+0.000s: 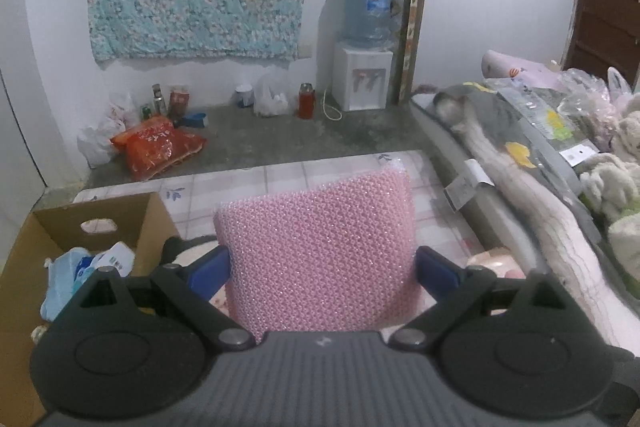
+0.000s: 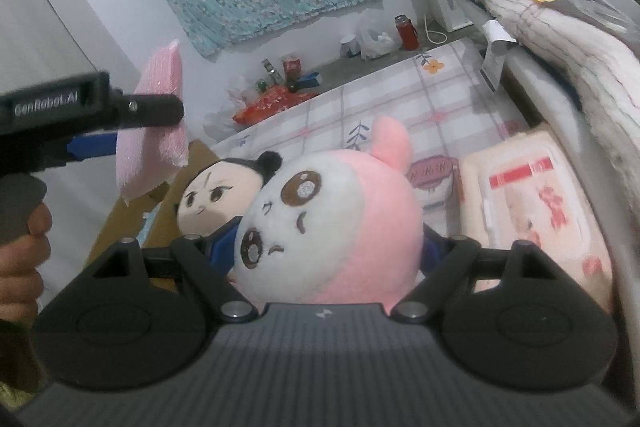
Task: Organize soft objects
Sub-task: 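Carry the pink sponge and pink bunny over the cardboard box with both tools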
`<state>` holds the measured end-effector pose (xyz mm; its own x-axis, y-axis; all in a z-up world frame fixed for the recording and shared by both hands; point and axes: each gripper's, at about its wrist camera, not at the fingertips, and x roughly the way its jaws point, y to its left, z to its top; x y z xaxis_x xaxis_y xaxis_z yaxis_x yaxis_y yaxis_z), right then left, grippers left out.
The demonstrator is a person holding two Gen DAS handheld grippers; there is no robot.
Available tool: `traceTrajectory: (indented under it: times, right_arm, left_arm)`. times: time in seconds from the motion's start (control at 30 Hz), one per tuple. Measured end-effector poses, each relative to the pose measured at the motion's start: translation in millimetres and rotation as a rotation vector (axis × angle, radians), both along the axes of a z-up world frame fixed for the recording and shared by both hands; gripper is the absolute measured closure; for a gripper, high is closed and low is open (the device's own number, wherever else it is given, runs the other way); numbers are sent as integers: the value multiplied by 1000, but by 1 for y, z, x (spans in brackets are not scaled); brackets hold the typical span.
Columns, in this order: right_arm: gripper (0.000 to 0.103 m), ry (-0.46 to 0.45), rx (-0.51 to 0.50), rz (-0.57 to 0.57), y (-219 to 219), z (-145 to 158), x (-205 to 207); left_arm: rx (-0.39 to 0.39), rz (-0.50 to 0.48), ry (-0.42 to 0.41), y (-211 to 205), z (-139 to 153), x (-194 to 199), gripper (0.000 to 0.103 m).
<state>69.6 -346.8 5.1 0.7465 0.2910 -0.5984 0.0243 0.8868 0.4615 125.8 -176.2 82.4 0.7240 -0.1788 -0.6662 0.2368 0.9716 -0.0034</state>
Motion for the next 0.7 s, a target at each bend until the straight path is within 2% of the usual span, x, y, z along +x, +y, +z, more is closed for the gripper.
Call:
traceTrajectory:
  times: [0.2,0.7]
  right_arm:
    - [19,-18,11,11,16,15,-34]
    - [19,-47,7,124,79,51,-58]
  left_arm:
    - [-17,27,-25,22,8,-35,5]
    - [-56,125,-84,104,22,-81,5]
